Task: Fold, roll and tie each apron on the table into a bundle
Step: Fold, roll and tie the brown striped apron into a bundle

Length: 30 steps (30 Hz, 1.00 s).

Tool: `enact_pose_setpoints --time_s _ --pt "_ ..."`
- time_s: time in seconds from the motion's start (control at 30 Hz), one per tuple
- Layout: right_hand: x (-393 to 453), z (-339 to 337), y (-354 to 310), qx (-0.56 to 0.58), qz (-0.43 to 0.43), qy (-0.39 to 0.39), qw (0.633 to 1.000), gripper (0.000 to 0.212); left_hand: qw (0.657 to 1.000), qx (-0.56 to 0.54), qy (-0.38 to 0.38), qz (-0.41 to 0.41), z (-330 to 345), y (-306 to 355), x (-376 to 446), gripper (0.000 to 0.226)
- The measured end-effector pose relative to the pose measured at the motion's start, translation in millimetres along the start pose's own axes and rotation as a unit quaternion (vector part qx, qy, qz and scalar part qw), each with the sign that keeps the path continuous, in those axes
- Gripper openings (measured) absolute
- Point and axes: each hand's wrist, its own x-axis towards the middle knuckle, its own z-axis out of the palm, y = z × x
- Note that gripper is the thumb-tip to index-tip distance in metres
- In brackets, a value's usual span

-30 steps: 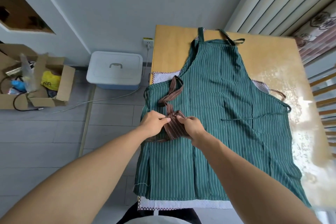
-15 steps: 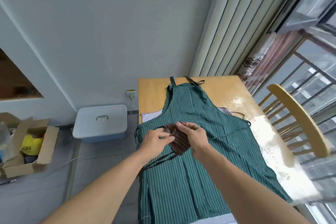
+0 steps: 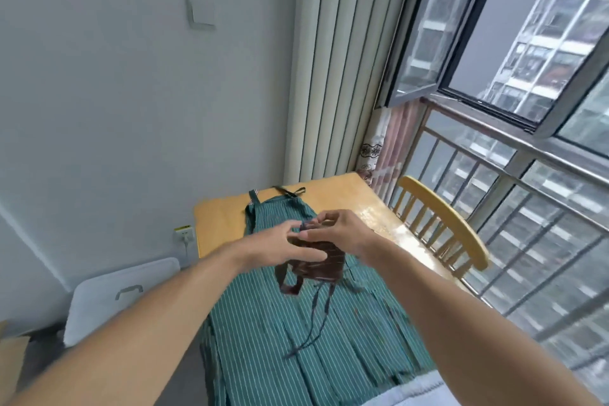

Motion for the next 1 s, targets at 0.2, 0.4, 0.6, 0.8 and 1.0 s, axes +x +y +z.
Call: enact_pose_setpoints --time_s 0.2,0.4,0.6,0.8,1.0 --pt "-13.9 -35.9 -0.9 0.025 0.021 0.036 0.999 0.036 0.996 -0.058 0.036 0.051 53.0 28.1 28.4 0.049" --pt "-28.4 -79.0 21.8 0.139 -0.012 0.084 0.987 0.058 0.977 -0.148 0.147 0.051 78.1 56.9 49.8 0.026" --pt "-47.8 -105.4 62.5 -0.017 -0.018 0.004 1.000 0.049 0.948 -0.217 0.232 0.025 78.4 73.6 59.3 0.034" --pt "-49.1 -101.1 63.4 -0.105 -0.078 0.032 0.991 0.017 0.926 -0.228 0.300 0.000 75.4 59.5 79.4 0.060" --pt "-49.3 -89.6 47.4 -0.113 -0.059 0.009 0.992 0.012 0.912 -0.181 0.369 -0.018 79.0 63.8 85.1 0.064"
